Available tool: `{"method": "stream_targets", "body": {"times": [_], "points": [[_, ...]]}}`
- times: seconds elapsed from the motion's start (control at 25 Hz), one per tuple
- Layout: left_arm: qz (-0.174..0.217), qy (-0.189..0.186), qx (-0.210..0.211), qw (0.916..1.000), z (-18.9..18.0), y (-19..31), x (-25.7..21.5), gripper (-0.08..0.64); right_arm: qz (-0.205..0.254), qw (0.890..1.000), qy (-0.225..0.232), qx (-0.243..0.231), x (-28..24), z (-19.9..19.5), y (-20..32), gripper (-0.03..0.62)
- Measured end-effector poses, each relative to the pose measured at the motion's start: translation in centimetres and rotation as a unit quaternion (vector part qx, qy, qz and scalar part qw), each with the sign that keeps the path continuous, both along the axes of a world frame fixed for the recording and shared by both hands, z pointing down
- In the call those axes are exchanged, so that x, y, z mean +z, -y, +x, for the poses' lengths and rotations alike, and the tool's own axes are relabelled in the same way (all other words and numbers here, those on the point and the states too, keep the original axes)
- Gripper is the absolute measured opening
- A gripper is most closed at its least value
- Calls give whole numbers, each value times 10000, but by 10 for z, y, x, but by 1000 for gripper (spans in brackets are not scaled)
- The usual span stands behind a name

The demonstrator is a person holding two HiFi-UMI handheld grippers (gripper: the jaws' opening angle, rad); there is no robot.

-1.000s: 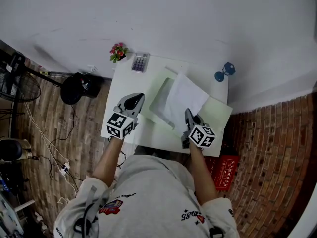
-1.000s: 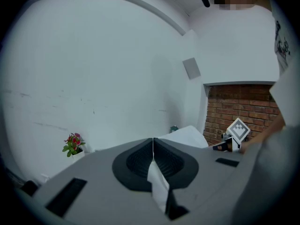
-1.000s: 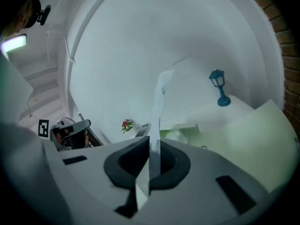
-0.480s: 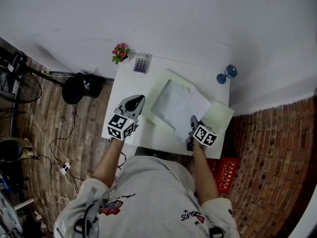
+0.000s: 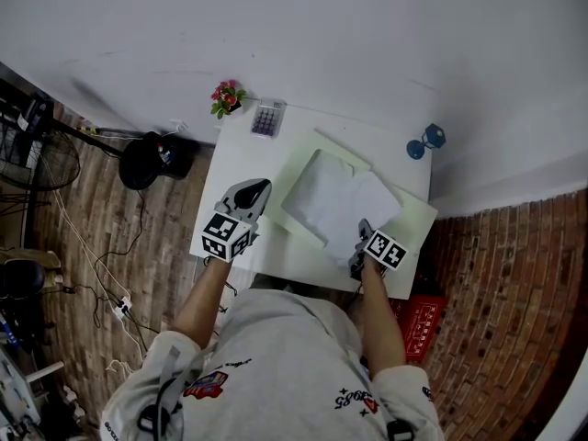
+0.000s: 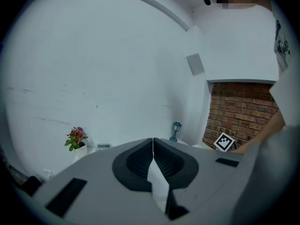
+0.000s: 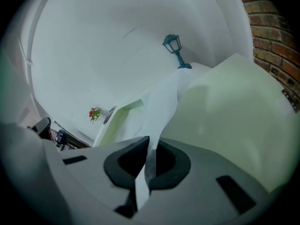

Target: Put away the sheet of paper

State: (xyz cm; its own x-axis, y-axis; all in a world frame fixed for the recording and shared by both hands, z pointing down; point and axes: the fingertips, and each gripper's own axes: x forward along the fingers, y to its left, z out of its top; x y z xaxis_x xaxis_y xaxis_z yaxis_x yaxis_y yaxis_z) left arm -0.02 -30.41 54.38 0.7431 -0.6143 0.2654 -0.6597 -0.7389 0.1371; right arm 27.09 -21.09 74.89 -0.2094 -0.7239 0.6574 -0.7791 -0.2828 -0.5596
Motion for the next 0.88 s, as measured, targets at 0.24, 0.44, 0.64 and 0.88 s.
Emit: {"method": "stream_targets", "body": {"times": [0.24, 0.44, 0.64, 0.88], "points": [[-19, 65, -66, 10000, -3, 2, 2, 23, -211, 9996, 140, 115, 18, 15, 4, 5], [-53, 96, -149, 9998, -7, 4, 5, 23, -173, 9997, 183, 41, 22, 18, 14, 5], [-67, 98, -195, 9997, -10, 6, 6, 23, -181, 9995, 257, -29, 23, 13, 22, 3], [-87, 109, -229, 9996, -12, 9, 7, 23, -217, 9977, 296, -575, 24, -8, 31, 2]]}}
